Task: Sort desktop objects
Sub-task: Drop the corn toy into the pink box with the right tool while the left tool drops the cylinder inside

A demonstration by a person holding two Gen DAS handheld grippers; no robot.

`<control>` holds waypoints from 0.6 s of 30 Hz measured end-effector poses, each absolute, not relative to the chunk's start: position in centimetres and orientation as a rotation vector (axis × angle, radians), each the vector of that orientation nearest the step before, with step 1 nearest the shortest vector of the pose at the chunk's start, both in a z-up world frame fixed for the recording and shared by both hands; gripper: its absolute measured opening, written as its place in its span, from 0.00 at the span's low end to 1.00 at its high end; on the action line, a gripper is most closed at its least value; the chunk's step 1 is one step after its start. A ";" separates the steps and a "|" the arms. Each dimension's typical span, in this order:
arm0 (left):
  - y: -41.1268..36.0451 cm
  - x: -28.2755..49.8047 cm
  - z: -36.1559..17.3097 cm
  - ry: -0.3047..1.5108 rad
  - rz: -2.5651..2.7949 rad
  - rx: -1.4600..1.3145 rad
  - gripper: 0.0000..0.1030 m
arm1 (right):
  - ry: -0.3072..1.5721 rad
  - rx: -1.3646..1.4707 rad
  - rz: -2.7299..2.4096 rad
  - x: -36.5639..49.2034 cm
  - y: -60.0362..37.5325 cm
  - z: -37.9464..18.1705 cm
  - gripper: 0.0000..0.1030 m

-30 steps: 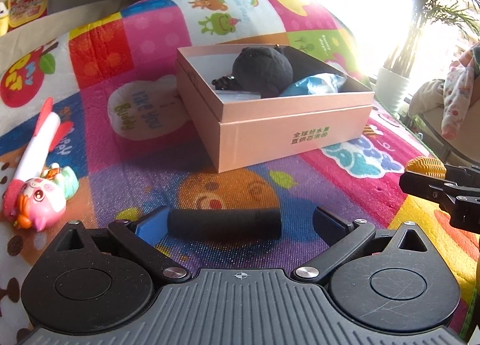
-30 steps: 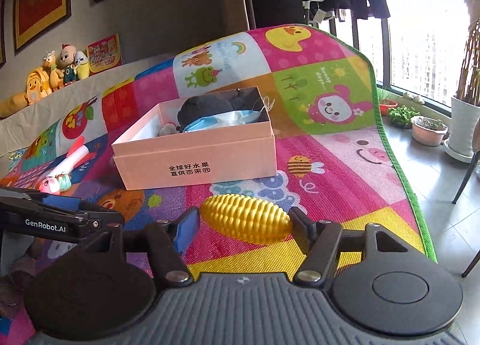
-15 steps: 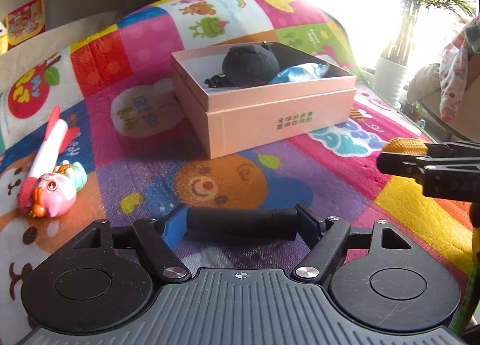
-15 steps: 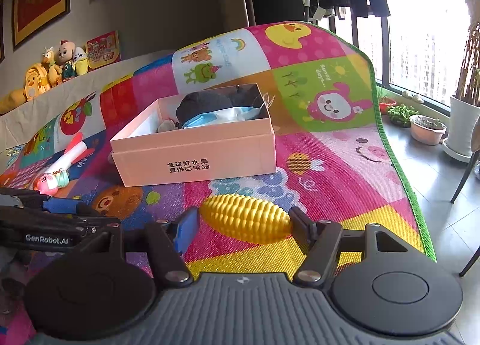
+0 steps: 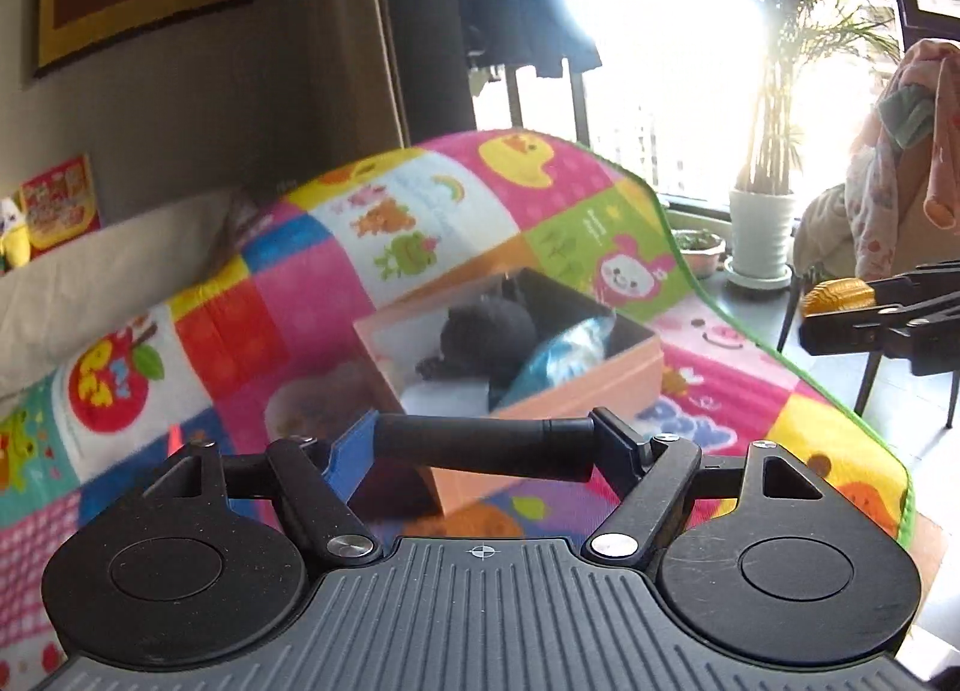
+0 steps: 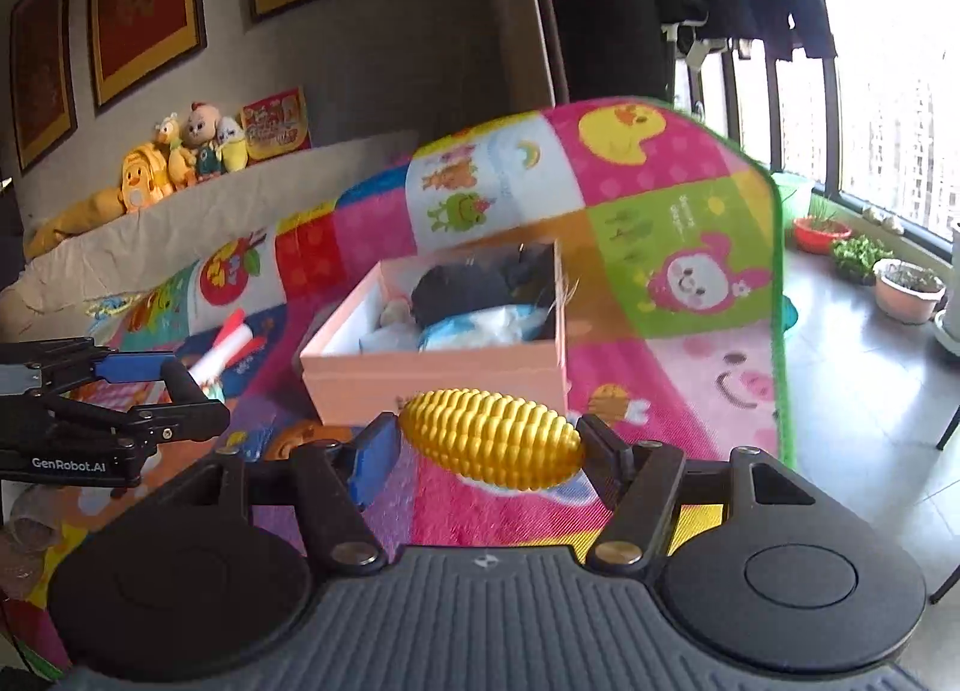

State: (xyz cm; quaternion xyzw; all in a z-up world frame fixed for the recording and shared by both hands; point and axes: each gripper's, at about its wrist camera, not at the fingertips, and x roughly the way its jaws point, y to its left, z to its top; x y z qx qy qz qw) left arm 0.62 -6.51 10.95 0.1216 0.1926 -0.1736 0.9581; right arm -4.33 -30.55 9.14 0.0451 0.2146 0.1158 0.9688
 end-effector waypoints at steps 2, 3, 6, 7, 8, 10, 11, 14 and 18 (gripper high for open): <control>-7.3 2.3 12.2 0.337 -0.358 0.292 0.78 | 0.376 0.067 0.212 -5.1 -31.0 10.4 0.63; -7.7 3.4 12.7 0.313 -0.352 0.313 0.78 | 0.352 0.055 0.205 -5.4 -31.2 10.8 0.63; -8.4 7.2 13.6 0.254 -0.365 0.329 0.83 | 0.326 0.046 0.186 -5.6 -31.6 11.3 0.63; -8.4 8.4 13.6 0.269 -0.386 0.324 0.88 | 0.331 0.052 0.180 -5.6 -31.7 11.3 0.63; -8.2 9.5 13.6 0.295 -0.384 0.302 0.93 | 0.341 0.057 0.176 -5.4 -31.8 11.2 0.63; -7.3 10.4 13.3 0.357 -0.364 0.234 0.93 | 0.358 0.062 0.171 -5.3 -31.9 10.9 0.63; -6.7 10.3 12.9 0.390 -0.360 0.198 0.94 | 0.363 0.060 0.170 -5.3 -32.0 10.8 0.63; -5.4 8.9 11.0 0.472 -0.347 0.169 0.97 | 0.378 0.051 0.160 -4.9 -32.2 10.5 0.63; -3.8 5.8 7.7 0.584 -0.318 0.219 0.98 | 0.412 0.054 0.181 -3.8 -31.7 10.7 0.63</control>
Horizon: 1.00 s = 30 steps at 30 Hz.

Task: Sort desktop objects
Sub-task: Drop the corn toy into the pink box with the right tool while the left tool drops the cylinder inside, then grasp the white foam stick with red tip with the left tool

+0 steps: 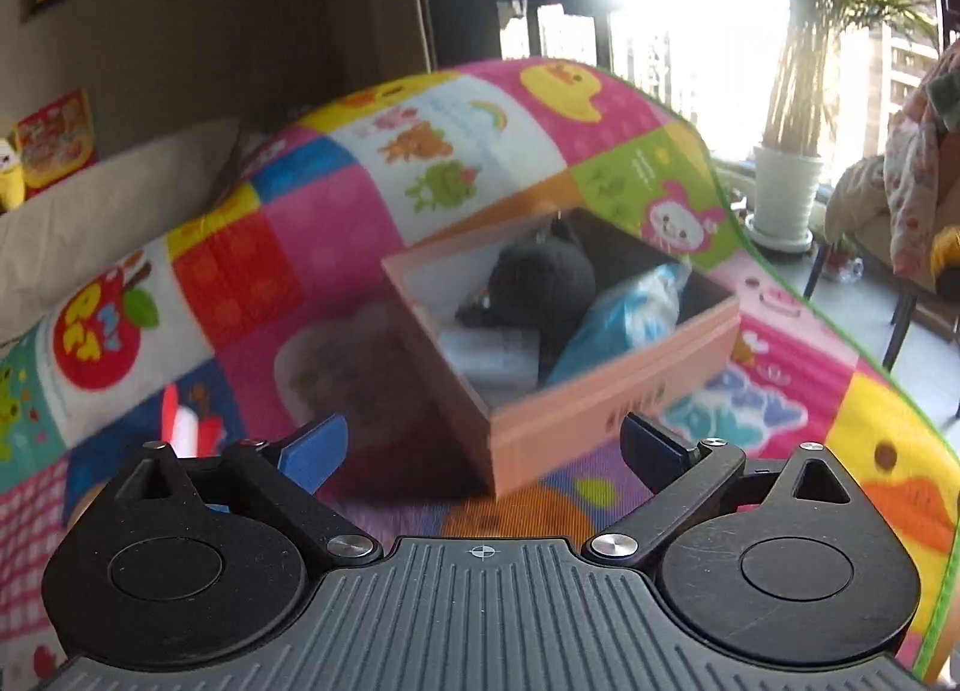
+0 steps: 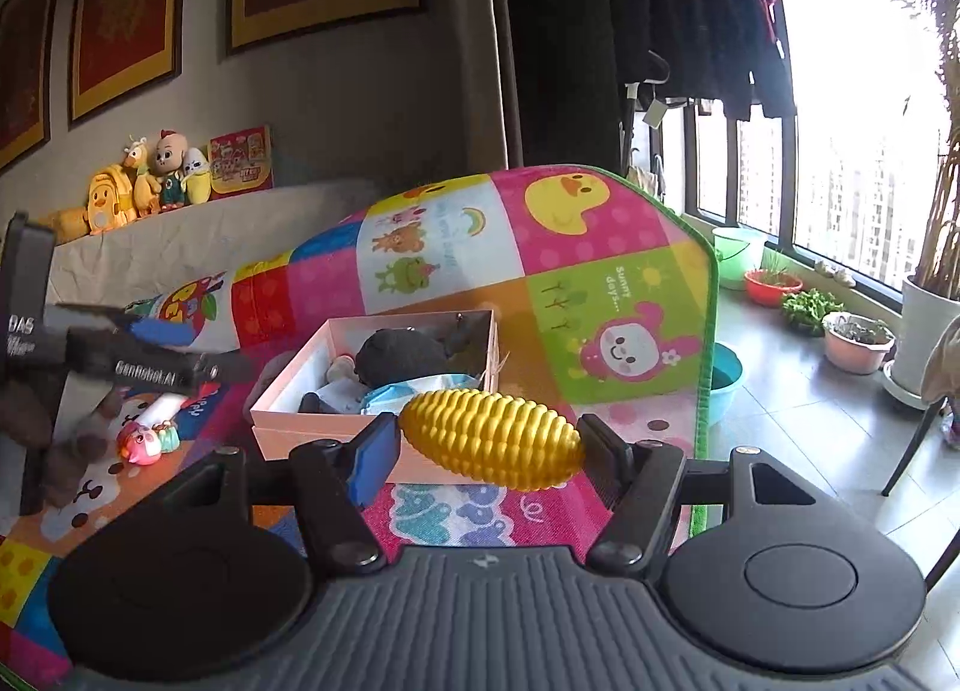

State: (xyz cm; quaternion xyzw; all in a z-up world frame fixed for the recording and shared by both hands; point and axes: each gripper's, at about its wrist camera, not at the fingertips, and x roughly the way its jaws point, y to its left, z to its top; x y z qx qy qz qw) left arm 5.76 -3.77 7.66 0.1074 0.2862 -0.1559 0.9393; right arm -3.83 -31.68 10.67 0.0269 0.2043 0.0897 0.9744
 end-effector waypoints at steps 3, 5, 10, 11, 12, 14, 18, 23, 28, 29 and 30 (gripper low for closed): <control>-1.6 3.4 5.5 0.622 -0.288 0.196 0.98 | 0.444 0.064 0.253 -2.6 -30.2 11.2 0.63; 0.1 2.5 4.7 0.627 -0.257 0.152 0.99 | 0.476 0.074 0.310 -1.1 -28.8 11.8 0.63; 3.5 2.3 4.0 0.625 -0.204 -0.002 0.99 | 0.497 0.033 0.385 6.3 -23.8 14.3 0.63; 4.0 2.4 3.9 0.625 -0.197 -0.019 0.99 | 0.507 0.027 0.391 8.3 -22.8 14.8 0.63; 4.3 2.4 3.9 0.624 -0.190 -0.030 0.99 | 0.517 0.017 0.381 10.5 -21.6 15.3 0.63; 5.1 2.4 3.7 0.618 -0.185 -0.049 0.99 | 0.544 -0.023 0.368 14.7 -19.4 15.5 0.63; 6.8 1.5 3.2 0.599 -0.142 -0.063 1.00 | 0.559 -0.133 0.294 20.5 -15.9 14.1 0.74; 9.9 1.0 2.5 0.603 0.008 -0.073 1.00 | 0.578 -0.122 0.308 20.8 -14.3 12.8 0.74; 13.4 0.3 2.5 0.610 0.122 -0.137 1.00 | 0.629 -0.137 0.449 17.8 -10.2 11.1 0.76; 13.9 0.1 2.4 0.616 0.139 -0.137 1.00 | 0.644 -0.141 0.487 17.2 -9.3 10.7 0.78; 14.2 0.1 2.4 0.623 0.152 -0.135 1.00 | 0.658 -0.149 0.527 16.4 -8.0 10.1 0.78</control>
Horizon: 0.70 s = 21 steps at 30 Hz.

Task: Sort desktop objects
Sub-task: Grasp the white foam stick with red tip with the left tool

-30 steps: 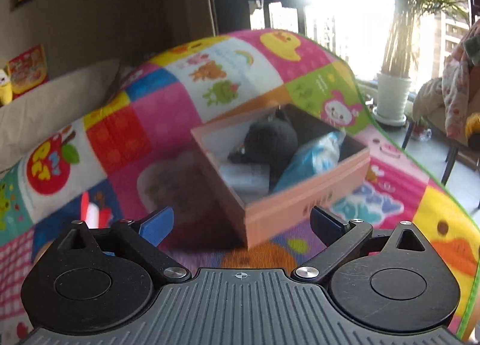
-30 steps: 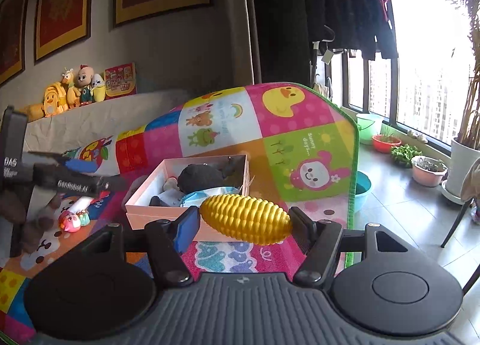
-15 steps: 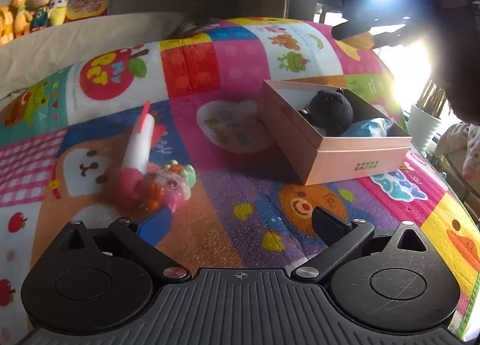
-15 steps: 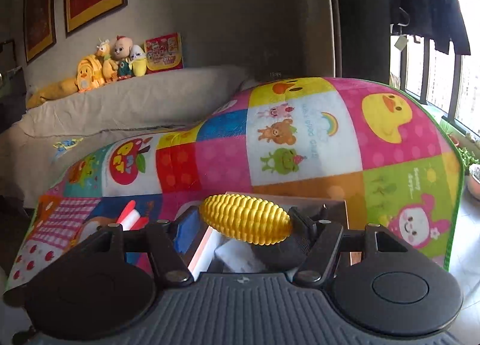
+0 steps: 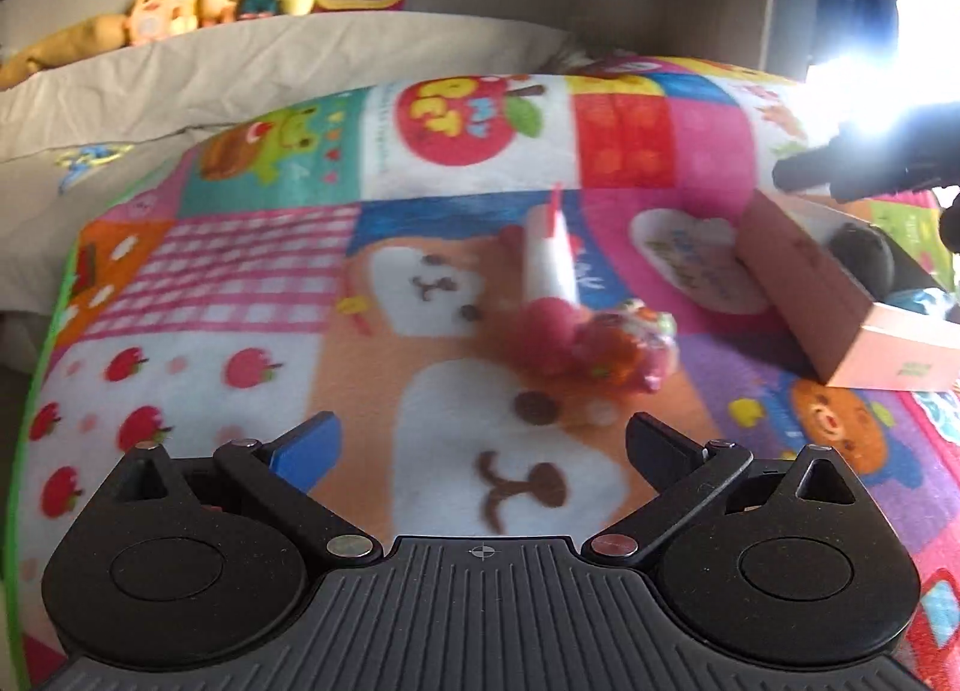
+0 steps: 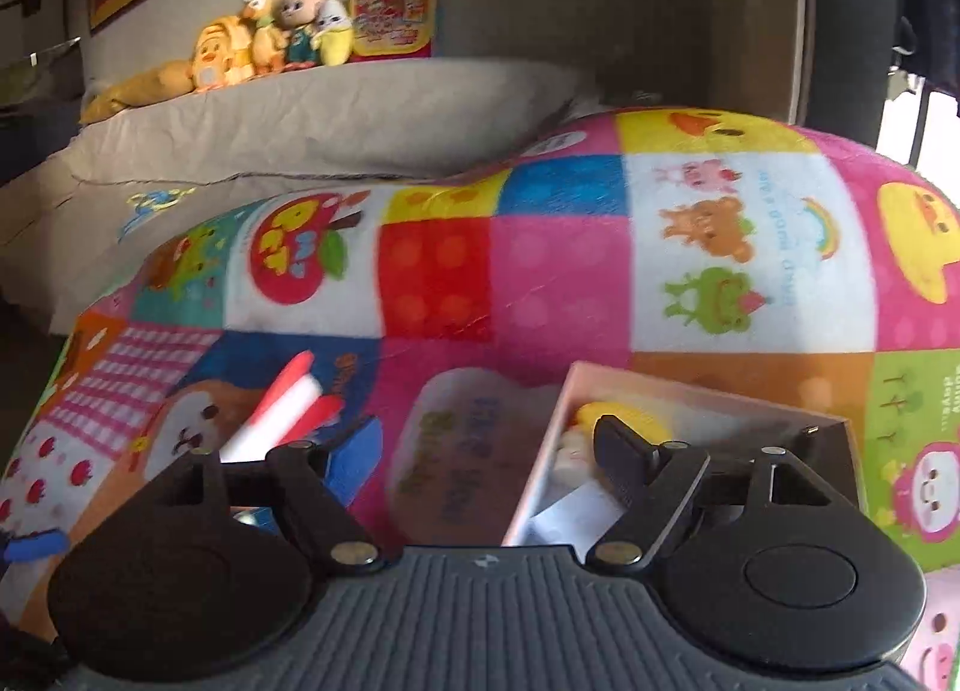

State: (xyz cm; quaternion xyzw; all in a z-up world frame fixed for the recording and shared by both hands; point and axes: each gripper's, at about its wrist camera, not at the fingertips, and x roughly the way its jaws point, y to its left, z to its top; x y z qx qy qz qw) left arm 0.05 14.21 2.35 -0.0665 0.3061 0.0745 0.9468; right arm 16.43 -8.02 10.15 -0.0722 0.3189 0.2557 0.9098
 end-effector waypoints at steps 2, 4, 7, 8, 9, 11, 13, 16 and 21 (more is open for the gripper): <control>14.7 -0.1 2.2 0.643 0.172 -0.130 1.00 | 0.677 -0.170 0.596 15.1 -5.6 9.0 0.78; 14.9 -0.5 2.2 0.647 0.175 -0.124 1.00 | 0.695 -0.179 0.658 13.9 -3.3 7.9 0.78; 15.1 -1.1 2.2 0.653 0.180 -0.121 1.00 | 0.739 -0.176 0.708 13.1 -0.5 6.0 0.78; 15.2 -1.2 2.2 0.655 0.182 -0.122 1.00 | 0.770 -0.170 0.720 13.2 0.3 5.1 0.78; 15.2 -1.3 2.2 0.657 0.183 -0.121 1.00 | 0.803 -0.167 0.728 13.3 1.0 4.3 0.78; 15.2 -1.4 2.4 0.657 0.180 -0.114 1.00 | 0.851 -0.163 0.726 13.7 1.9 2.7 0.77; 15.1 -1.6 2.5 0.655 0.176 -0.111 1.00 | 0.877 -0.171 0.728 13.6 1.9 1.7 0.64; 14.6 -1.6 2.7 0.654 0.163 -0.104 1.00 | 0.838 -0.190 0.726 12.1 0.4 2.1 0.58; 12.6 -1.0 2.9 0.655 0.110 -0.082 1.00 | 0.784 -0.207 0.709 8.3 -5.5 3.7 0.57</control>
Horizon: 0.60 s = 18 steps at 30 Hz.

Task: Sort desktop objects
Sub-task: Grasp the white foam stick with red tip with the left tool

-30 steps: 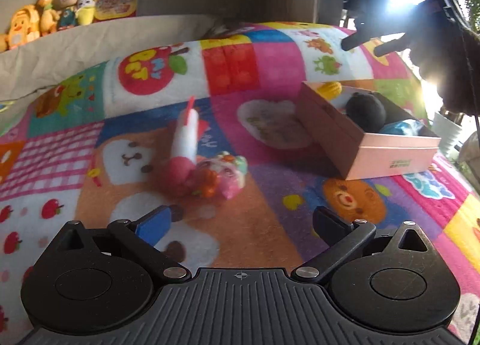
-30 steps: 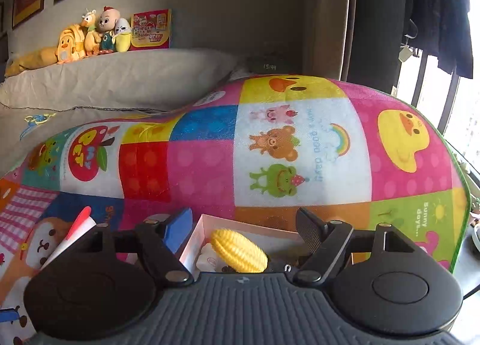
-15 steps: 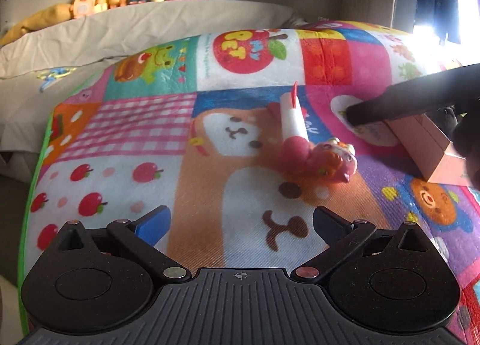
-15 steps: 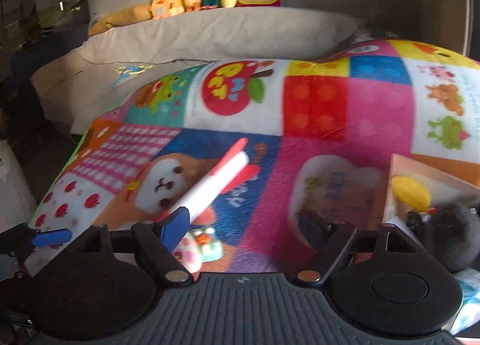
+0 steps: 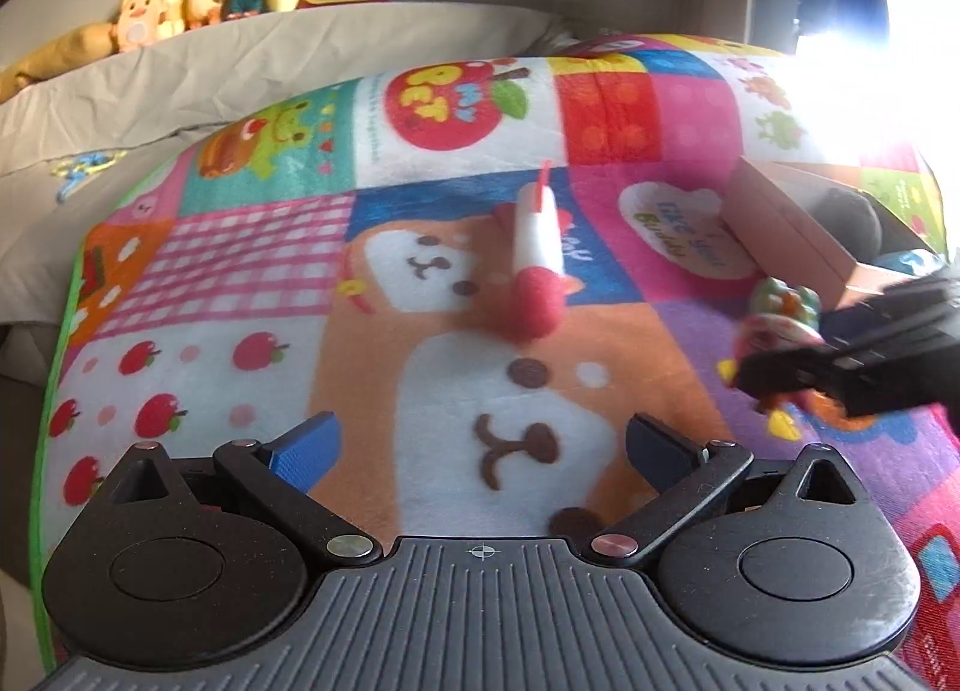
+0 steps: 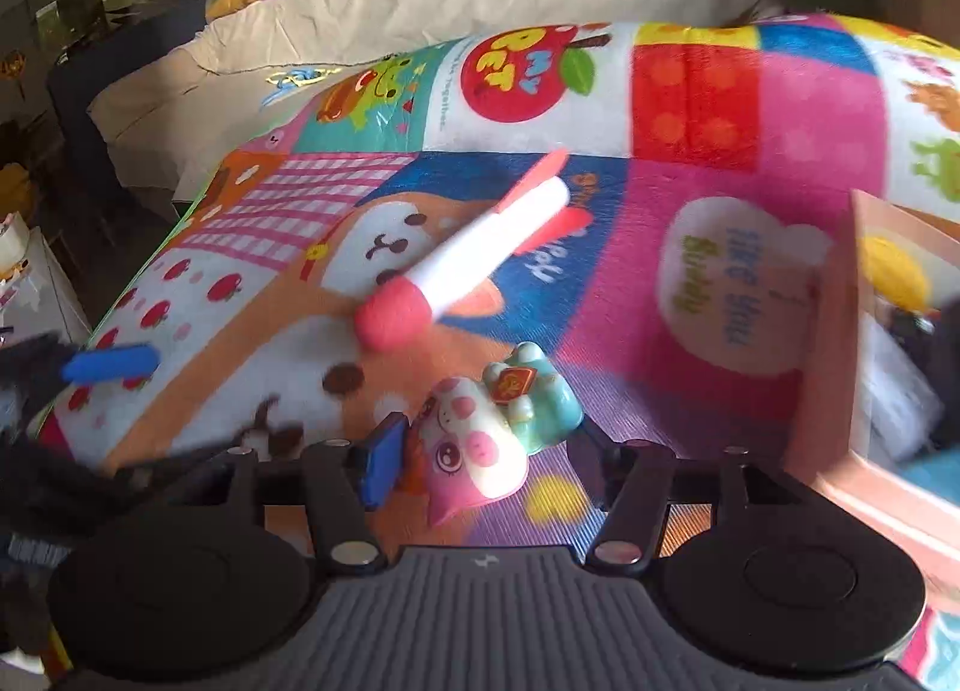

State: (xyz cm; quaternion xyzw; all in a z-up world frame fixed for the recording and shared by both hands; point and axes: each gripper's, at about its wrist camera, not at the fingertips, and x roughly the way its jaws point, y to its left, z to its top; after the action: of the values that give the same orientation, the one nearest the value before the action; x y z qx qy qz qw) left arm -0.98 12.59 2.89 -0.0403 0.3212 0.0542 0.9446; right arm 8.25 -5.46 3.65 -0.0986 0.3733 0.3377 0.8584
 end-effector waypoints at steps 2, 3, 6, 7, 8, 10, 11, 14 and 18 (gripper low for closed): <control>11.5 -0.7 3.0 0.654 0.082 -0.070 1.00 | 0.784 -0.191 0.665 7.0 -8.4 3.9 0.57; 11.0 -0.6 3.1 0.654 0.067 -0.064 1.00 | 0.790 -0.176 0.637 6.5 -10.0 3.9 0.57; 9.4 0.0 3.3 0.639 0.014 -0.048 1.00 | 0.785 -0.148 0.531 5.4 -14.6 3.5 0.57; 9.0 0.2 3.4 0.620 -0.007 -0.047 1.00 | 0.772 -0.148 0.488 5.1 -15.8 3.4 0.57; 8.7 0.5 3.5 0.586 -0.030 -0.049 1.00 | 0.758 -0.144 0.440 4.9 -17.0 3.3 0.59; 8.4 1.3 3.6 0.541 -0.024 -0.040 1.00 | 0.728 -0.110 0.348 4.4 -19.4 2.9 0.66; 8.4 2.0 3.6 0.534 0.003 -0.027 1.00 | 0.704 -0.094 0.315 3.9 -20.4 2.7 0.68; 8.8 4.7 3.6 0.548 0.065 -0.020 0.98 | 0.630 -0.052 0.260 1.9 -22.5 2.1 0.75; 9.9 8.7 2.7 0.635 0.120 -0.023 0.76 | 0.574 0.059 0.258 0.3 -24.0 1.3 0.82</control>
State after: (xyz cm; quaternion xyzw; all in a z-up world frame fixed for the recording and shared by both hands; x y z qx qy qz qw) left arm 8.67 9.85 2.73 -0.0112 0.3119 0.0590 0.9482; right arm 0.34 -23.98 1.28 0.0290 0.2823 0.1268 0.9505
